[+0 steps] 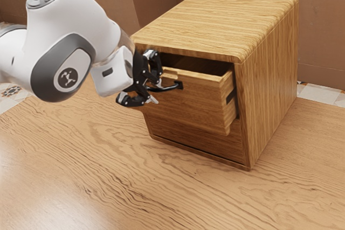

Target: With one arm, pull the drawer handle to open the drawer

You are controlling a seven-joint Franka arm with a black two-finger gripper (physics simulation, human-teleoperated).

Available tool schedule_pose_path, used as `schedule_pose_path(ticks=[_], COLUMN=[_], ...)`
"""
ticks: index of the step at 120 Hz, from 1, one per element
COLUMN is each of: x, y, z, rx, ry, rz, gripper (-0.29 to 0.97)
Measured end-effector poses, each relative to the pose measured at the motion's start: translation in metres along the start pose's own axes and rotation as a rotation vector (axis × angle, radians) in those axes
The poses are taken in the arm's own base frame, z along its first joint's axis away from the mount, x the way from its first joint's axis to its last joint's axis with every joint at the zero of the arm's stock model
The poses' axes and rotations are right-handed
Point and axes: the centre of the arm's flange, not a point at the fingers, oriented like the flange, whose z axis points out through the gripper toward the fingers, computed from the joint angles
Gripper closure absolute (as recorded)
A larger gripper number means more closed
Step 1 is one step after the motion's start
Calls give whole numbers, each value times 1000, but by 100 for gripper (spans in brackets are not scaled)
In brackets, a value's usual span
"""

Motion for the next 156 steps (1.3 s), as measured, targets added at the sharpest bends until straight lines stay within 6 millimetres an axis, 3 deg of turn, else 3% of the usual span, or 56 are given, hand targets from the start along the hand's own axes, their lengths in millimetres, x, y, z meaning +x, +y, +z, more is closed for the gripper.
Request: schedule_pose_path(ticks=[156], x=[14], y=[94], z=[-46], rx=[18], ry=[-52], rz=[-2], gripper=[62])
